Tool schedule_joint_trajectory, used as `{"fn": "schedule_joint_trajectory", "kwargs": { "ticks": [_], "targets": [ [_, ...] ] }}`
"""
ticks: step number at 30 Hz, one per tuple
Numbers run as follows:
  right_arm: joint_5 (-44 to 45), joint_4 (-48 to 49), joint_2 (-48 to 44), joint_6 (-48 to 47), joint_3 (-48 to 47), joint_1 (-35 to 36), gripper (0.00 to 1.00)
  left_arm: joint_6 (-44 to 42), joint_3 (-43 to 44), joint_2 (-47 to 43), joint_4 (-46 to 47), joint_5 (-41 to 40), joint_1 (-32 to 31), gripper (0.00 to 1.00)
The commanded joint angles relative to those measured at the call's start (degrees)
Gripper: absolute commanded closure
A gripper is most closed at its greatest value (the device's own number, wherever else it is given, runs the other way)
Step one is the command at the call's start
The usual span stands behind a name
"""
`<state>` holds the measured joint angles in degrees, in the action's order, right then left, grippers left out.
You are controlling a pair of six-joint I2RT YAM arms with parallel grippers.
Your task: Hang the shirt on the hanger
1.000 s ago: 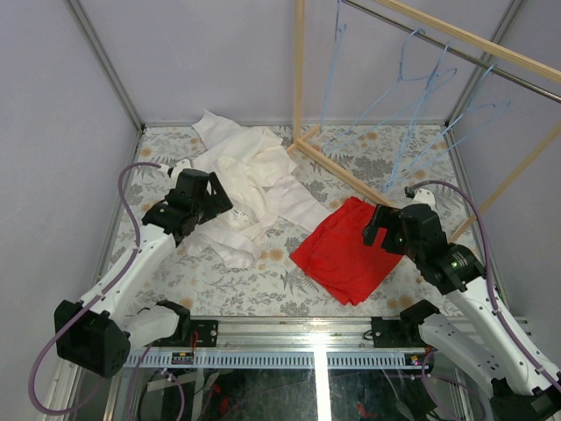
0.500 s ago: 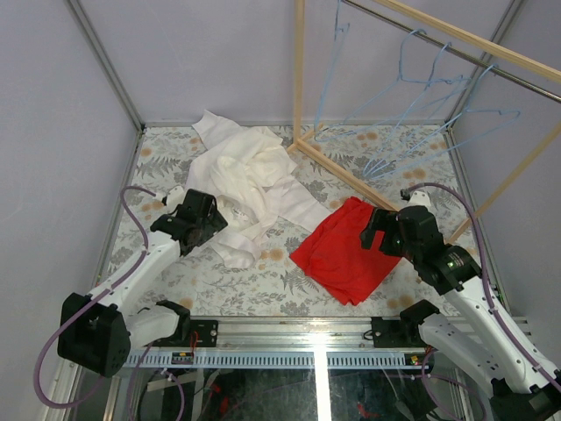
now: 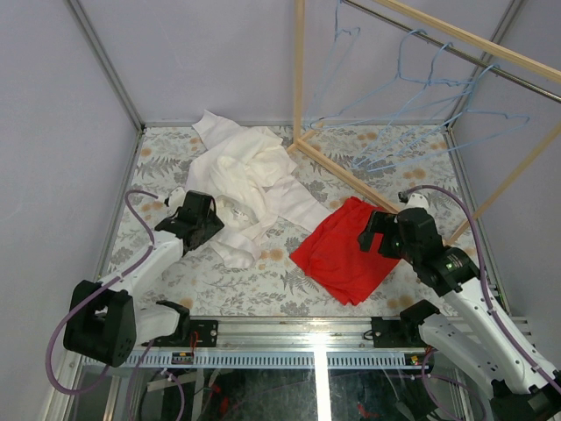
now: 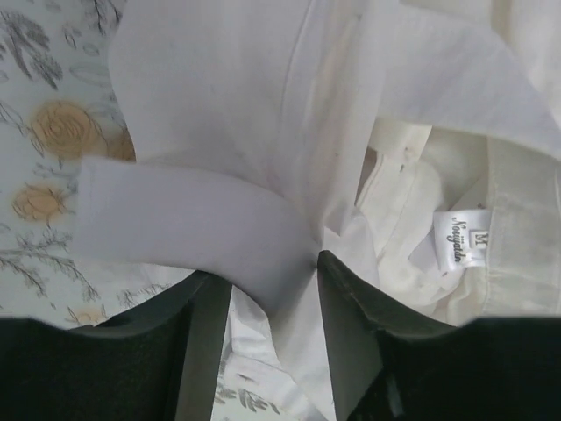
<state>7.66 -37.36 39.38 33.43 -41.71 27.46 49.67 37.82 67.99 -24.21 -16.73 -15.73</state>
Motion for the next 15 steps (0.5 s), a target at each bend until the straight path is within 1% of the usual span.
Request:
{"fn": "schedule_joint_trajectory", "kwargs": {
  "ticks": [1, 2, 4, 5, 8, 12, 15],
  "targets": [
    [-1.2, 1.2, -0.9, -0.8, 0.2, -0.3, 0.01, -1.6, -1.0, -0.4, 7.1, -0.1, 3.7, 0.68],
    [-1.2, 1.1, -1.1, -0.9, 0.2, -0.2, 0.01, -1.8, -0.9, -0.9, 7.1, -0.2, 4.6, 0.77],
    [-1.1, 1.1, -1.4, -0.7, 0.4, -0.3, 0.01, -2.3, -0.4, -3.2, 6.8, -0.5, 5.7, 0.87],
    [-1.1, 1.1, -1.6, -0.7, 0.4, -0.2, 0.01, -2.9, 0.0, -4.5, 6.7, -0.6, 6.0, 0.89],
    [-0.7, 1.3, -2.0, -0.7, 0.5, -0.3, 0.01, -4.7, 1.9, -9.0, 6.5, -1.0, 6.5, 1.00],
    [-0.6, 2.3, -2.4, -0.9, 0.4, -0.2, 0.01, -7.1, 6.6, -13.8, 3.7, 0.2, 7.0, 1.00],
    [-0.7, 3.8, -3.1, -0.7, 0.5, -0.2, 0.00, -8.4, 12.4, -15.5, 0.0, 0.6, 7.0, 1.00]
  ]
}}
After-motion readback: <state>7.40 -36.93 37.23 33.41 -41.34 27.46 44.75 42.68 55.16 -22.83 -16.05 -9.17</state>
